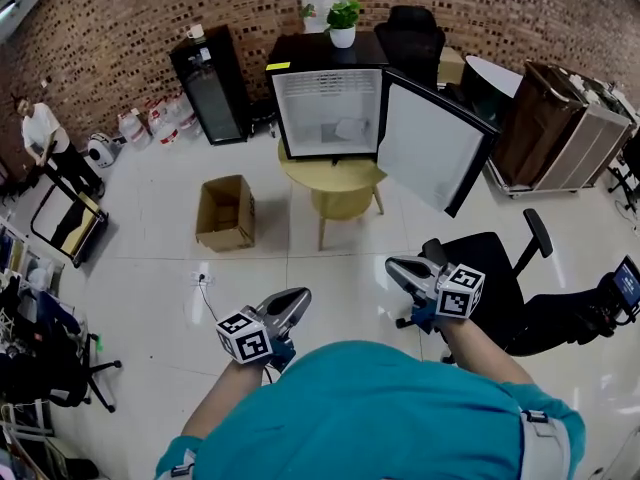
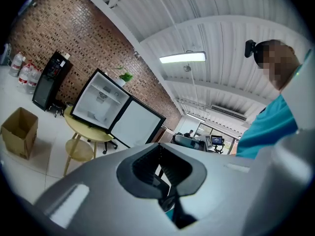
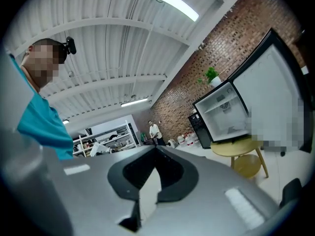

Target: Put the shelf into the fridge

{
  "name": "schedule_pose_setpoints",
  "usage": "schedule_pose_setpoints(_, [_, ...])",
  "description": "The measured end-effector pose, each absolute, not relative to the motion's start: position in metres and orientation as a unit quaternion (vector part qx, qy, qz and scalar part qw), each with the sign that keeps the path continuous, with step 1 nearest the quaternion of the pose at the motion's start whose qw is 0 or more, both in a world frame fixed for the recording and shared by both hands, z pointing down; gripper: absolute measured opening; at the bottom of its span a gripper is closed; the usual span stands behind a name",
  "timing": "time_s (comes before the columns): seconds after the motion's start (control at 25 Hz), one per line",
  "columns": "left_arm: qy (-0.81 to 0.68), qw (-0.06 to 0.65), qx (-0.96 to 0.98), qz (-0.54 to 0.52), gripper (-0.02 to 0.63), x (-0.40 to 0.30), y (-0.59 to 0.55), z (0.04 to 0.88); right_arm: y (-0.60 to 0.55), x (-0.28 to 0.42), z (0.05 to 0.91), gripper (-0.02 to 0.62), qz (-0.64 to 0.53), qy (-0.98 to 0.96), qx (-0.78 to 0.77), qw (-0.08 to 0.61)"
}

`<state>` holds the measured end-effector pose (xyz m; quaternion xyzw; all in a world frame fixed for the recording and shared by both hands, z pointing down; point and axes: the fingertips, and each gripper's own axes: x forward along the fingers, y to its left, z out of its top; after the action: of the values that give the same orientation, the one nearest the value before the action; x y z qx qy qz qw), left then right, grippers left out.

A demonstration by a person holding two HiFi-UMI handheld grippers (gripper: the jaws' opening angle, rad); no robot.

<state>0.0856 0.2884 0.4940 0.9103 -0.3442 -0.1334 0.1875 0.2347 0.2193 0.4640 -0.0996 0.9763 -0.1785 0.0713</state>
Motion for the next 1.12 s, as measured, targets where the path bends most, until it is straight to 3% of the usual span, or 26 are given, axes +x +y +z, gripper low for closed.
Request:
schedule_pose_setpoints(0.32, [-0.353,0.184,0.907,-0.138,0.000,-0.060,0.393,0.512,0.316,0.111,0.466,0.002,-0.187,0.971,-0.126,0.074])
schedule_pose_setpoints(0.52, [-0.348,0.182,0.908,-0.145,0.000,-0.105,0.416,0.507,0.348,0.061,0.467,0.002,-0.194,0.972,-0.120,0.061])
schedule_pose_setpoints(0.84, [-0.369,0.165,0.904,-0.138,0.000,-0.042,0.430,0.498,0.355,0.125,0.456,0.002,-0.193,0.973,-0.096,0.085])
schedule_pose_setpoints(1.12, [-0.375,0.174,0.900,-0.136,0.000,0.086,0.418,0.521,0.353,0.242,0.489,0.000,-0.206,0.970,-0.093,0.084])
